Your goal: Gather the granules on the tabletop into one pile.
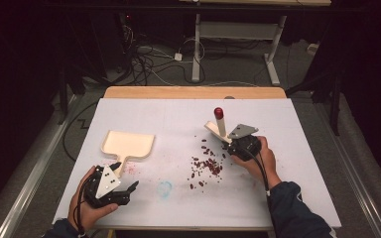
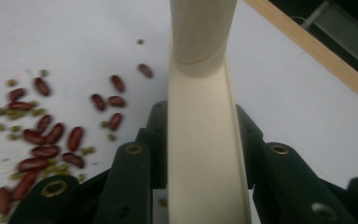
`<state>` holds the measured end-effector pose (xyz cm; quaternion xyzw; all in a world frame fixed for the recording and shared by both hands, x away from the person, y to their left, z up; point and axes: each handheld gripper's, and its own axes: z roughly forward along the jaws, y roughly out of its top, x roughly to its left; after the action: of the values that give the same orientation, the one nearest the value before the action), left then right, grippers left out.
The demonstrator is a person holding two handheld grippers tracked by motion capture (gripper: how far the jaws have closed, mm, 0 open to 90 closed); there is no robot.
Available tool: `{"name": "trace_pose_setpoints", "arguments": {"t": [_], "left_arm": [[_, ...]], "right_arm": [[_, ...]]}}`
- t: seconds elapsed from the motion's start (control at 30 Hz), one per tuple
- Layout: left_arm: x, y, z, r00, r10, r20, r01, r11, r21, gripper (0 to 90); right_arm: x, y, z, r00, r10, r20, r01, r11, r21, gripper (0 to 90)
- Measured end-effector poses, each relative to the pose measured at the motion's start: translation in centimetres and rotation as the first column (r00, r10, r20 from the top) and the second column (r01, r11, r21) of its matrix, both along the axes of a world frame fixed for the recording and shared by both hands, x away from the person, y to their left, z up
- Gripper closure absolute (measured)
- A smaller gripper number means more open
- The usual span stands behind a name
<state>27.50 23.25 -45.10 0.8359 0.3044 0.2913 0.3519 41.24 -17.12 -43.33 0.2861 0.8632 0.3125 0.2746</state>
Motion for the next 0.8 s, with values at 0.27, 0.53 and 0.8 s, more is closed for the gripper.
{"name": "trace_pose_setpoints", "arguments": {"t": [0.27, 0.53, 0.8], "left_arm": [[0.0, 0.0, 0.0, 0.9999, -0.006, -0.01, 0.006, 1.0, 0.001, 20.2], [0.0, -0.2, 0.0, 0.9997, -0.017, -0.017, 0.017, 0.9999, 0.004, 20.2], [0.1, -0.2, -0.1, 0.9994, -0.018, -0.028, 0.018, 0.9998, 0.001, 20.2]], "right_arm": [[-3.1, 1.1, 0.2, 0.9938, 0.108, -0.024, -0.109, 0.994, -0.026, 67.7], [-4.2, 1.9, 0.8, 0.9893, 0.145, -0.013, -0.146, 0.988, -0.041, 67.8], [-2.0, -0.2, 3.1, 0.9957, 0.085, 0.038, -0.087, 0.994, 0.068, 67.8]]}}
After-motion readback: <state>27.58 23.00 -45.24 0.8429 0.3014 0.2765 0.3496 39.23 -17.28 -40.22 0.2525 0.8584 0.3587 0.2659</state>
